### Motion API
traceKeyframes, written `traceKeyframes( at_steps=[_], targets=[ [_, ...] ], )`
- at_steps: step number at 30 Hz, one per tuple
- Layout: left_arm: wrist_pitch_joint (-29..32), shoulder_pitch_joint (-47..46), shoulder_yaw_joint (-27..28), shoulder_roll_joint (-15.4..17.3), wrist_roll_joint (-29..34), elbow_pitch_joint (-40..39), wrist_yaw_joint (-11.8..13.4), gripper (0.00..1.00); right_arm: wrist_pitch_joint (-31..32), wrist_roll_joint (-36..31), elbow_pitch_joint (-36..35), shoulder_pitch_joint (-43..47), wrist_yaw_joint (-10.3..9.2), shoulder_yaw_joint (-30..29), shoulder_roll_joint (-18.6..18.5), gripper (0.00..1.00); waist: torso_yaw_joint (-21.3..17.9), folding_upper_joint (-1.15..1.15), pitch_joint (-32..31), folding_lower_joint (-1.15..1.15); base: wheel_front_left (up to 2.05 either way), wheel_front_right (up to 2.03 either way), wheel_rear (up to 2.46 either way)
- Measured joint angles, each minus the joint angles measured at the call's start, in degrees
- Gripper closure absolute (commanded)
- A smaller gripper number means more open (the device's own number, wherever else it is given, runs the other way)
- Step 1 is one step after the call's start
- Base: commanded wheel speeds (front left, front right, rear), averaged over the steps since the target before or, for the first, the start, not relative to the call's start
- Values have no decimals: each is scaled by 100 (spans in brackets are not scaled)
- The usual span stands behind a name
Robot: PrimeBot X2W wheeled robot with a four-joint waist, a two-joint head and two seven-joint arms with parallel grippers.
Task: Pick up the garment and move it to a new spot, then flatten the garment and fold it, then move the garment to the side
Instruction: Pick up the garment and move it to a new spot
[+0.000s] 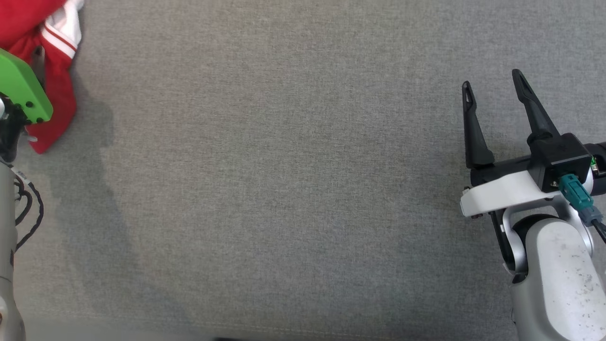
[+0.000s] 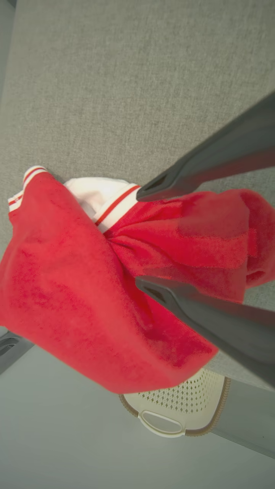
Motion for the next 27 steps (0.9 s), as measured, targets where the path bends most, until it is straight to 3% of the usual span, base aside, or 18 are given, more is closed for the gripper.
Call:
traceKeyframes(
  at_steps=[4, 5, 6, 7, 8, 21, 27],
  targets=[
    [74, -24, 71, -15, -111, 346, 11, 0, -8, 2, -21, -8, 0, 7, 0, 0, -126, 0, 257, 0, 0, 0, 0],
    [56, -26, 92, -11, -144, 416, 49, 8, -10, 4, -20, -8, 1, 7, 1, 0, -160, 0, 311, 0, 0, 0, 0],
    [3, -29, 99, -1, -146, 474, 59, 27, -15, 7, -19, -9, 0, 0, 1, 0, -194, 0, 352, 0, 0, 0, 0],
    [-36, -32, 105, 10, -147, 512, 67, 72, -18, 11, -14, -12, 1, -4, 1, 0, -221, 0, 377, 0, 0, 0, 0],
    [-69, -49, 107, 22, -149, 556, 66, 100, -34, 13, -9, -15, 1, -13, 1, 0, -252, 0, 402, 0, 0, 0, 0],
    [-824, -372, -136, 157, -25, 687, -19, 100, -323, 302, 401, -64, 1, -29, 4, 0, -360, 0, 6, 0, 0, 0, 0],
    [-1069, -676, -382, -58, -100, 368, -114, 100, -567, 558, 812, 1, 1, -94, 5, 0, -471, 0, -465, 0, 0, 0, 0]
  ],
)
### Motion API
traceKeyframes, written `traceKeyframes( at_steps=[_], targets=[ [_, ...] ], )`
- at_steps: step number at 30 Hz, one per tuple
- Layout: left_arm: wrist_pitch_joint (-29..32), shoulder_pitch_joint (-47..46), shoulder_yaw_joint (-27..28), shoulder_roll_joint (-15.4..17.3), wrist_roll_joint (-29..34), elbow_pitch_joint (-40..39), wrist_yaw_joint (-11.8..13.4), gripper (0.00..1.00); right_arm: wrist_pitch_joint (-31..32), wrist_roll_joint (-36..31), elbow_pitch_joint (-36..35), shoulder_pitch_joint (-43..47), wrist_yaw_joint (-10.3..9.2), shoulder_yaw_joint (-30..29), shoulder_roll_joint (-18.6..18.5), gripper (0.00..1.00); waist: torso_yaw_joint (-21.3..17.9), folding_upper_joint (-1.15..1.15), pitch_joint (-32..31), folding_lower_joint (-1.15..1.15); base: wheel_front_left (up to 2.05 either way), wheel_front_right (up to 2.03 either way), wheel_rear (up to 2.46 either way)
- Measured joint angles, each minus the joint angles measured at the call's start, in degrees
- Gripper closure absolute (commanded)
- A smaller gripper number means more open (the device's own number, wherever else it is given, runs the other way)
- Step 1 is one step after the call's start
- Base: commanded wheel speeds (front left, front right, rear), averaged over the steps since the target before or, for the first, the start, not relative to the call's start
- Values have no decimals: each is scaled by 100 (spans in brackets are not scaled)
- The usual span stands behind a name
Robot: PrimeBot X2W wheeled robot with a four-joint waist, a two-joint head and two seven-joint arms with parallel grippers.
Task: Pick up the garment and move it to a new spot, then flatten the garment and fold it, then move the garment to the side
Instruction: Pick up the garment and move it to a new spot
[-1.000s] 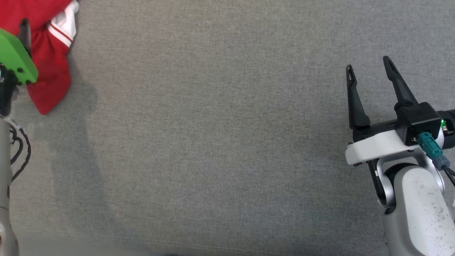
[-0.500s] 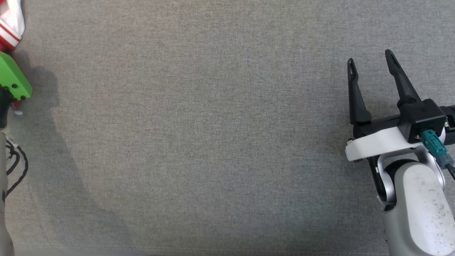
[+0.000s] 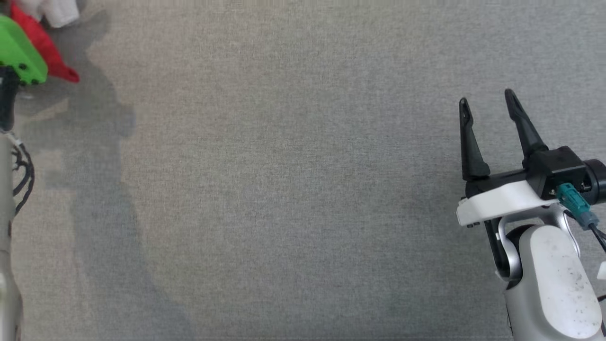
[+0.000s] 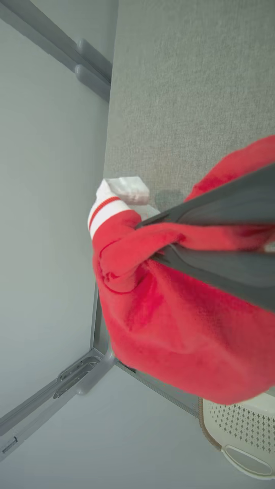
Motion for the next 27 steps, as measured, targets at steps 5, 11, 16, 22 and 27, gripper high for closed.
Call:
traceKeyframes(
  at_steps=[5, 11, 16, 22, 27],
  targets=[
    [110, -122, -497, -343, -294, -547, -20, 100, -181, 210, 324, 176, 0, -27, 0, 0, -164, 0, -449, 0, 0, 0, 0],
    [402, -113, -1089, -742, -1170, -1499, -21, 100, -353, 421, 606, 344, -1, -64, -2, 0, -544, 0, -925, -1, 0, 0, 0],
    [400, 88, -1236, -1241, -1982, -2146, -21, 100, -454, 560, 755, 444, -1, -91, -4, 0, -1014, 0, -1172, -1, 0, 0, 0],
    [1, 608, -1265, -1673, -2486, -2297, -21, 100, -553, 671, 860, 518, -1, -119, -4, 0, -1509, 0, -1280, -1, 0, 0, 0],
    [-645, 1386, -1245, -1811, -2627, -1719, 79, 100, -610, 799, 935, 439, -1, -43, -8, 0, -1712, 0, -1140, -1, 0, 0, 0]
  ],
)
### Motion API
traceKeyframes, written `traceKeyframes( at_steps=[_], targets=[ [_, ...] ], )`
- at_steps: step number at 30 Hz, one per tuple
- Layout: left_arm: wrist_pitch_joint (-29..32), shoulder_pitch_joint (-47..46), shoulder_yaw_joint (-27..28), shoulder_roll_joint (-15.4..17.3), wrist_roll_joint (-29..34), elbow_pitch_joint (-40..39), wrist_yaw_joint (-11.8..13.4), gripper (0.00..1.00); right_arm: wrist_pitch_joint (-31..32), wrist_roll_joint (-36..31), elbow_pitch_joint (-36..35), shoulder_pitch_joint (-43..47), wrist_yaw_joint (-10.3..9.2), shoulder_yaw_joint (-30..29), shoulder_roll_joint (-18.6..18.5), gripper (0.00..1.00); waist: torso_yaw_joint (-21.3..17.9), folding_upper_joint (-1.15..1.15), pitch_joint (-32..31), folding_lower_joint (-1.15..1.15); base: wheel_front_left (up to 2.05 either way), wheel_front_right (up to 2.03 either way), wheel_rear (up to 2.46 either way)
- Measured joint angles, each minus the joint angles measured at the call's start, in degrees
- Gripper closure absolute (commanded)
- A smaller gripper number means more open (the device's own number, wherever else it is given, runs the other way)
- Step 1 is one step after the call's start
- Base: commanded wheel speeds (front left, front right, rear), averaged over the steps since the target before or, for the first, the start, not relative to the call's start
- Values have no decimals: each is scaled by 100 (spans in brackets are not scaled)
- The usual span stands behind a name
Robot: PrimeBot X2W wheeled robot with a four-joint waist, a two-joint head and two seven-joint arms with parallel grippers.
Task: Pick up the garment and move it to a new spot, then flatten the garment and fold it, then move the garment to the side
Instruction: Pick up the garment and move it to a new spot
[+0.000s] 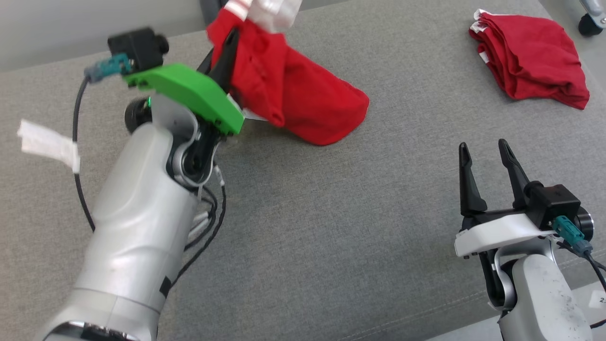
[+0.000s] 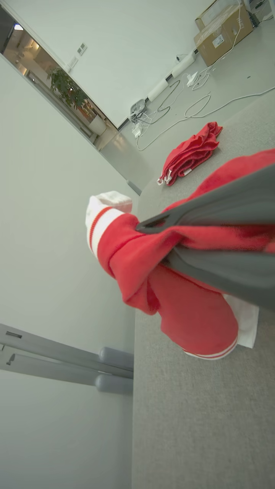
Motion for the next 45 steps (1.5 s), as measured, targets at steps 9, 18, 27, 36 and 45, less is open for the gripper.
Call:
traceKeyframes(
  at_steps=[9, 18, 27, 36, 45],
  targets=[
    [-1202, 899, 256, 15, 4, 1128, 201, 100, -52, 19, 125, -113, 0, -44, 5, 0, 47, 0, 305, 0, 0, 0, 0],
    [-1633, 1010, 57, -21, 505, 1321, 126, 0, -69, -35, 243, -146, 0, -62, 8, 0, 358, 0, 165, 0, 0, 0, 0],
    [-1668, 1505, 305, 55, 1618, 265, 226, 0, -69, -245, 313, -3, 1, -153, 9, 0, 533, 0, -350, 0, 0, 0, 0],
    [-1669, 2705, 690, 11, 2304, -503, 332, 0, -68, -321, 338, 347, 1, -183, 8, 0, 708, 0, -1045, 0, 0, 0, 0],
    [-1670, 3977, 1127, -60, 2850, -1456, 579, 0, -68, -229, 307, 806, 0, -18, 10, 0, 885, 0, -1433, 0, 0, 0, 0]
  ],
)
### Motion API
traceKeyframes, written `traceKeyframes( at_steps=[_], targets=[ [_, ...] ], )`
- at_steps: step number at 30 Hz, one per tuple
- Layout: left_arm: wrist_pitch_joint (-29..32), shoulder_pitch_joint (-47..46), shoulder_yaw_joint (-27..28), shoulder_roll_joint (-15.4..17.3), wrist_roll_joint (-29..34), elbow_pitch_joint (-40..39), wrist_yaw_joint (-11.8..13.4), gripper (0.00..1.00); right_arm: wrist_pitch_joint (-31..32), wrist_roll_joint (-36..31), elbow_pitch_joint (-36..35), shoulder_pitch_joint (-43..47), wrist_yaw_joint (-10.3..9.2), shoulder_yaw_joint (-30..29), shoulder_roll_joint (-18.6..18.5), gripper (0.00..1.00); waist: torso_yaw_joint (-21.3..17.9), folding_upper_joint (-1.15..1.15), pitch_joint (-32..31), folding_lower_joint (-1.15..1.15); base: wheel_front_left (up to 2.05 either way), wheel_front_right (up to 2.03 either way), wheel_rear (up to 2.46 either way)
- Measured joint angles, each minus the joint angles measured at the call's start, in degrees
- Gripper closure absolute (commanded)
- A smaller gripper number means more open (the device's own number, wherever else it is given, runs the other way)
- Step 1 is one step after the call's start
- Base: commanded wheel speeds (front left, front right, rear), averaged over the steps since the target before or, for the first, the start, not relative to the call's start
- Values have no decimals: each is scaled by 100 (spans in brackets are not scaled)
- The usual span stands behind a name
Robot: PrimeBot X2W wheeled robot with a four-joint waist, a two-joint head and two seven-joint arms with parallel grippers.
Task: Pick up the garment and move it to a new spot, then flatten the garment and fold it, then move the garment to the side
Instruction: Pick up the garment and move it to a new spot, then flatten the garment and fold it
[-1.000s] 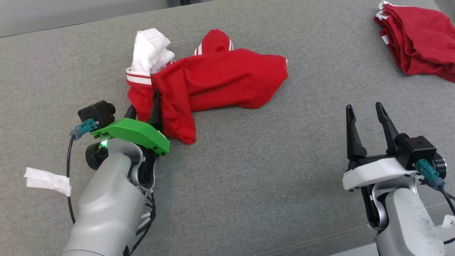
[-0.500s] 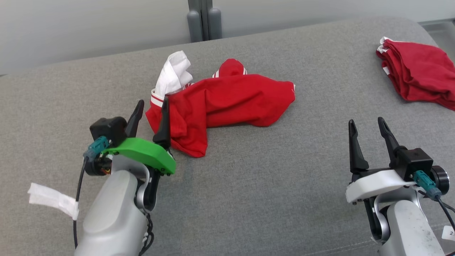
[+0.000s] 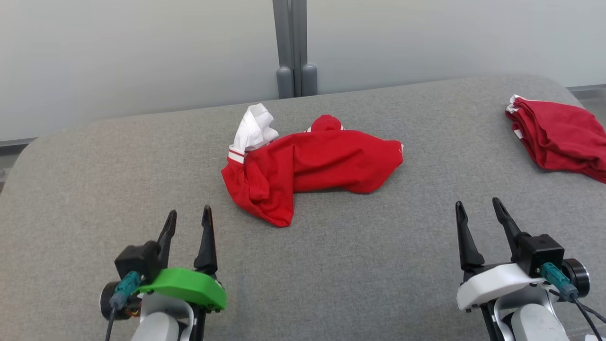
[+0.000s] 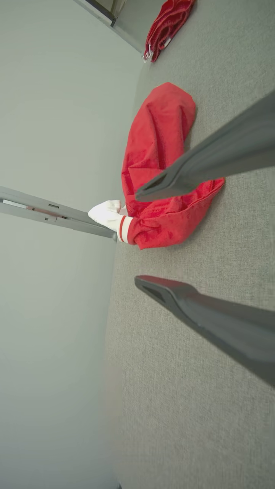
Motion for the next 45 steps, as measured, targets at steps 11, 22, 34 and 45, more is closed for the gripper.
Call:
traceKeyframes(
  at_steps=[11, 22, 34, 45],
  targets=[
    [1, 972, 319, -33, 243, -658, 190, 0, -1, 213, 1, 236, 1, 188, -2, 0, 71, 0, -92, 0, 0, 0, 0],
    [1, 1078, 165, -34, 222, -804, 309, 0, -1, 250, 79, 234, 0, 294, -2, 0, 129, 0, -87, 0, 0, 0, 0],
    [1, 1079, 130, -34, 205, -827, 332, 0, -1, 257, 94, 227, 0, 318, -2, 0, 119, 0, -49, 0, 0, 0, 0],
    [2, 716, 53, -26, 454, -665, 246, 0, -1, 259, 82, 187, 0, 360, -2, 0, 5, 0, 53, 0, 0, 0, 0]
  ],
)
